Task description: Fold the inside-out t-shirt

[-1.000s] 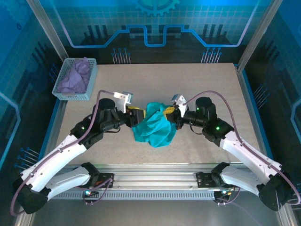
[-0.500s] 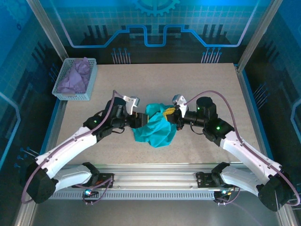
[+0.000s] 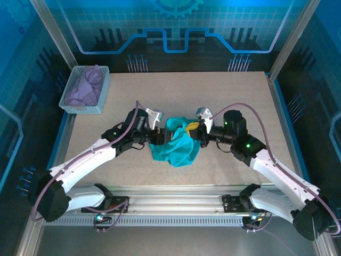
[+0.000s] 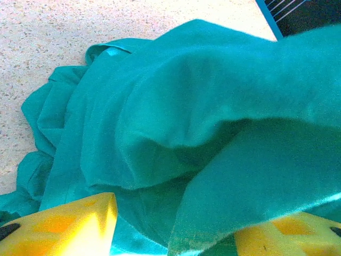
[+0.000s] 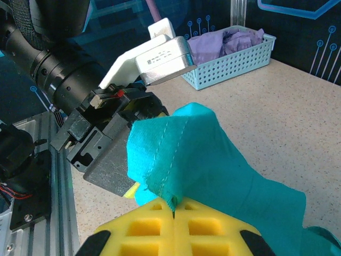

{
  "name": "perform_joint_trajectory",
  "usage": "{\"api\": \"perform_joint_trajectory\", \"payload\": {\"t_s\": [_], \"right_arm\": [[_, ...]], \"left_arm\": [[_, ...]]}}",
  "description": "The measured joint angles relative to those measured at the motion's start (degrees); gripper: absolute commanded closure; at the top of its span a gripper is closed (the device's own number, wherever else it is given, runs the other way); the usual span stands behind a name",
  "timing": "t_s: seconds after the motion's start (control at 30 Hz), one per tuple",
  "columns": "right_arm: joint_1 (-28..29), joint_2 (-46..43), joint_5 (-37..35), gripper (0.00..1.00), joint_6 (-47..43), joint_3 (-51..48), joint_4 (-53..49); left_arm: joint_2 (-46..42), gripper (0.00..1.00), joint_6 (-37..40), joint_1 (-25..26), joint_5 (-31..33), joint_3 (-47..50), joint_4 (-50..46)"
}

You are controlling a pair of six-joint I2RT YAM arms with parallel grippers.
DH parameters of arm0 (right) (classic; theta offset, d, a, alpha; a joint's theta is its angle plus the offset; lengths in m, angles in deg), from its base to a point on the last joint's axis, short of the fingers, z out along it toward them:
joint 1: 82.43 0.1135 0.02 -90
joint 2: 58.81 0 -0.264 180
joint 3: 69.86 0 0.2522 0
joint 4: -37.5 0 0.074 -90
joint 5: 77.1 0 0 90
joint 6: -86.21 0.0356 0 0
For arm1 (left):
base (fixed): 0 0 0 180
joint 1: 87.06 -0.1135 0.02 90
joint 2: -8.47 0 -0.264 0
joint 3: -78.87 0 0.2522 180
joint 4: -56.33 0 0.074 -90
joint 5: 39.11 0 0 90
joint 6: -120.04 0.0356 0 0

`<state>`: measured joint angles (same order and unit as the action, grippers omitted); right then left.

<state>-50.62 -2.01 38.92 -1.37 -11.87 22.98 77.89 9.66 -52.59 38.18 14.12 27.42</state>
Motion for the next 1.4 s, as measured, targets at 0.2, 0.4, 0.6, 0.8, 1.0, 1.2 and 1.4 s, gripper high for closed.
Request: {"api": "perform_joint_trajectory", "payload": {"t_s": [0.2,0.4,0.6,0.8,1.0,1.2,1.4], "right_arm": [[0.00,0.00,0.00,1.00,0.17,0.00,0.00],[-0.02,0.00,-0.02,1.00,0.15,0.00,-0.02],[-0.39,0.04,-0.02,1.00,0.15,0.00,-0.04],[-0.76,0.22,-0.09,1.00,0.13,0.07,-0.35],[-1.05,0.20,-0.48,1.00,-0.07,0.46,-1.36],[-1.25,0.00,-2.64,1.00,-2.05,0.46,-3.30],[-0.44,-0.98,-4.46,1.00,-5.57,0.22,-5.25]], "left_arm": [[1.51,0.44,2.27,1.44,2.99,-2.40,-0.50],[1.68,0.60,5.07,3.30,9.44,-3.08,-1.18],[0.83,0.74,8.17,5.22,15.85,-3.08,-1.55],[-2.89,0.90,8.96,5.40,18.56,-3.08,-1.46],[-4.31,1.00,9.18,5.44,19.15,-3.08,-1.51],[-7.41,1.00,4.92,3.58,14.99,-1.20,-1.42],[-15.19,1.00,-5.09,-5.79,2.03,5.22,1.20]]}}
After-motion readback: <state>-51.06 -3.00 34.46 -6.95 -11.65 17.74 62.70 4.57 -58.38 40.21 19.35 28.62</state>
